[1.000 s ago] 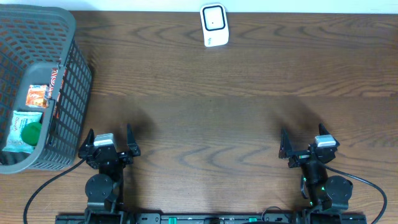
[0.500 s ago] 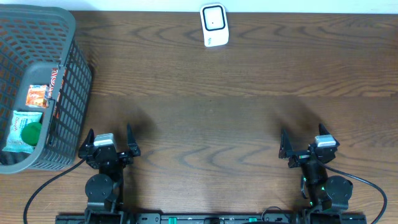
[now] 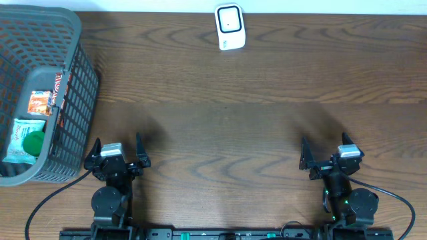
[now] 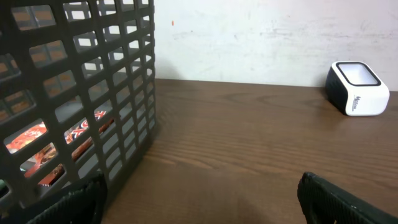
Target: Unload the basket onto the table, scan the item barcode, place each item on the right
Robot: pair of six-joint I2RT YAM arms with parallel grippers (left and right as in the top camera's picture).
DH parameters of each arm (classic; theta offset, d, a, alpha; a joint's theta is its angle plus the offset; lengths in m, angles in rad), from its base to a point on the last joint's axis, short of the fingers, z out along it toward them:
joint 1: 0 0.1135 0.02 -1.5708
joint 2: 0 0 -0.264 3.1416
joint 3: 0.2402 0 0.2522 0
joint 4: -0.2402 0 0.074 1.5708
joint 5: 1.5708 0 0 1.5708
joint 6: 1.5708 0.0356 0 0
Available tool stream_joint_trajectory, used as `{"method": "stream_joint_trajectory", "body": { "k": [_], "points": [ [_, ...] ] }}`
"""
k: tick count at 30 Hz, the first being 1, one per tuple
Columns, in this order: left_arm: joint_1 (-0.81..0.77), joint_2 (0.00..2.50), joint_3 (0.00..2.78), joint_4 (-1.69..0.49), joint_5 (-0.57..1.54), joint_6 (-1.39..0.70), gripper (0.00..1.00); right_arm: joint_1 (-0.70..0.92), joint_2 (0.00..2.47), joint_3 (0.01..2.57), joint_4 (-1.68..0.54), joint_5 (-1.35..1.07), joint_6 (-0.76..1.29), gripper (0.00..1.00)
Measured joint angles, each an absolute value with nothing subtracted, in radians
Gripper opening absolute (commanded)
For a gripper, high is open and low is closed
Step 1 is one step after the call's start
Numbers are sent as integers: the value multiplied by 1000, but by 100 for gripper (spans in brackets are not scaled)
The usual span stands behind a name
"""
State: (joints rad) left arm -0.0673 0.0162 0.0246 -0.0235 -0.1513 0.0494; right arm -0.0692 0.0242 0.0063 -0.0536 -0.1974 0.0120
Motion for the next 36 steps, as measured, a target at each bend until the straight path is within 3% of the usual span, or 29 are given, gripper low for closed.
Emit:
{"method": "stream_joint_trajectory", "body": {
  "k": [23,36],
  "points": [
    [-67,17,44,-59,-49,49,98,-69,24,6,-54,-197,12,99],
    [-67,167,248,-75,16,33,98,-69,24,6,-54,-197,12,99]
  ]
}}
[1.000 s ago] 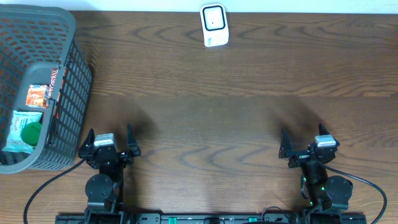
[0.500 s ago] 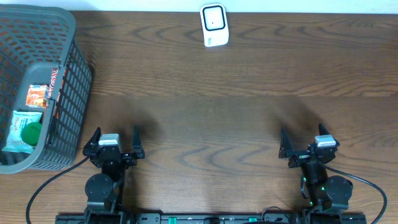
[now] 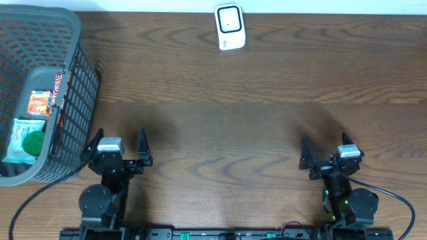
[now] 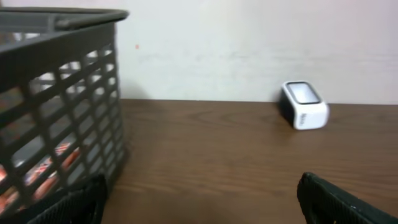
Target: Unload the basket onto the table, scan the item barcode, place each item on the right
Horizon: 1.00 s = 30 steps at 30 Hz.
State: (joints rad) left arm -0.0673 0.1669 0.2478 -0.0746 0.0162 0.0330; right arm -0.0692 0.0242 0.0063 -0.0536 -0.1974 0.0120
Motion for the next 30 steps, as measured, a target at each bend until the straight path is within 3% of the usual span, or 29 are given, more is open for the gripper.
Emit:
{"method": "stream_joint_trajectory", "body": {
  "k": [7,22,30],
  "points": [
    [-67,371,442,-124,139,-4,98,-69,25,6,-54,-198,12,99],
    [-68,818,1151,-733,289,-52,98,-69,26,6,-54,-198,12,99],
    [-68,869,1187,-813,358,-52,98,-69,26,6,-54,-198,12,99]
  ]
}}
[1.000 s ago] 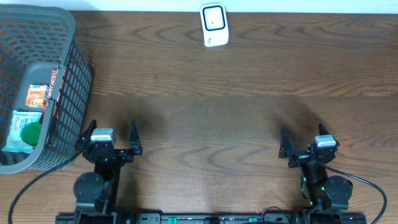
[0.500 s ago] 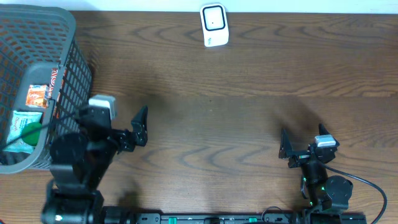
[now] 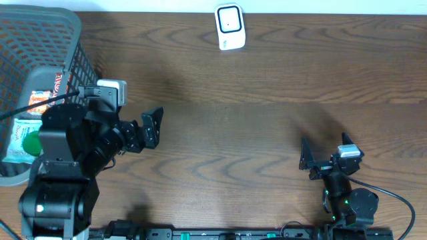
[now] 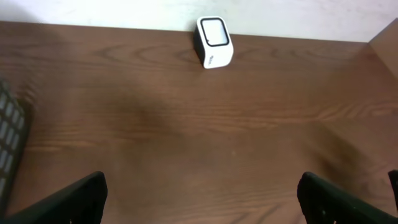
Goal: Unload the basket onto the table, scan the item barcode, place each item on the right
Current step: 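Raise the left gripper over the basket and look down inside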
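The white barcode scanner (image 3: 230, 27) with a dark window stands at the table's far edge, also seen in the left wrist view as the scanner (image 4: 214, 42). Items lie in the grey basket (image 3: 73, 27) at the left: an orange packet (image 3: 40, 102) and a white-and-green packet (image 3: 23, 140). My left gripper (image 3: 145, 129) hangs raised just right of the basket, open and empty, looking down on bare table; its fingertips (image 4: 74, 199) show in the lower corners. My right gripper (image 3: 325, 152) rests open near the front right, empty.
A red packet (image 3: 60, 93) leans on the basket's inner right wall. The basket's corner (image 4: 9, 137) shows at the left edge of the left wrist view. Brown wooden table (image 3: 267, 120) lies between the arms and the scanner.
My left arm has risen from low at the front edge and now stands high beside the basket, its camera tilted down on the table. The jaws stayed open. The right arm has not moved.
Both arms sat low at the front edge, grippers open, the left one close to the basket wall. Then the left gripper sat a little higher, facing more to the right with the scanner in view. Now it is raised high beside the basket, still empty.
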Robot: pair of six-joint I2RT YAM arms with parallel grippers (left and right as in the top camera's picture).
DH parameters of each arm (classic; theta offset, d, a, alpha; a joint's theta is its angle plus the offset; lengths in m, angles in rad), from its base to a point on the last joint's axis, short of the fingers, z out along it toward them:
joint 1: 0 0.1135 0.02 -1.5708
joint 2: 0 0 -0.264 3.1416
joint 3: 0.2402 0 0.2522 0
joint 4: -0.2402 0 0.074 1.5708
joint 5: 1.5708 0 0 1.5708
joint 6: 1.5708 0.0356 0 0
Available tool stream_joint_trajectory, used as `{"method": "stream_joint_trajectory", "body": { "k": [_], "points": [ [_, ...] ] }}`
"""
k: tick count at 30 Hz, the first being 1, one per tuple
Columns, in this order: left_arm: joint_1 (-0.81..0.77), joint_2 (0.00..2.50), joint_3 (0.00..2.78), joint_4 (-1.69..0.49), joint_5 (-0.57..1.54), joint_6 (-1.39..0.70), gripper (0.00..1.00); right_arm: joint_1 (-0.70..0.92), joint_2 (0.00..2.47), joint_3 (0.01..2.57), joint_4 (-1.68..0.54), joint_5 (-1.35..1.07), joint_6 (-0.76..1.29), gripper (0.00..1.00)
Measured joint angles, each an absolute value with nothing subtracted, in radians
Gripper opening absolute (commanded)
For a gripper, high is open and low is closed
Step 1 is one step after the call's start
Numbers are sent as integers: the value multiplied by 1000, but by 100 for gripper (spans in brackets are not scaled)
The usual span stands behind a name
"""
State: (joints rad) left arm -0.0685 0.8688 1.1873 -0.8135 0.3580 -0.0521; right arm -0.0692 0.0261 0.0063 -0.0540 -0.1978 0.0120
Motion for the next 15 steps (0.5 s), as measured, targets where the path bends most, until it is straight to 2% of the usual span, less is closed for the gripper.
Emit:
{"method": "stream_joint_trajectory", "body": {
  "k": [8,15],
  "points": [
    [-56,934,1311,-819,327,-113,98,-69,26,6,-54,-198,12,99],
    [87,1164,1750,-977,146,-222,98,-69,27,6,-54,-198,12,99]
  ]
}}
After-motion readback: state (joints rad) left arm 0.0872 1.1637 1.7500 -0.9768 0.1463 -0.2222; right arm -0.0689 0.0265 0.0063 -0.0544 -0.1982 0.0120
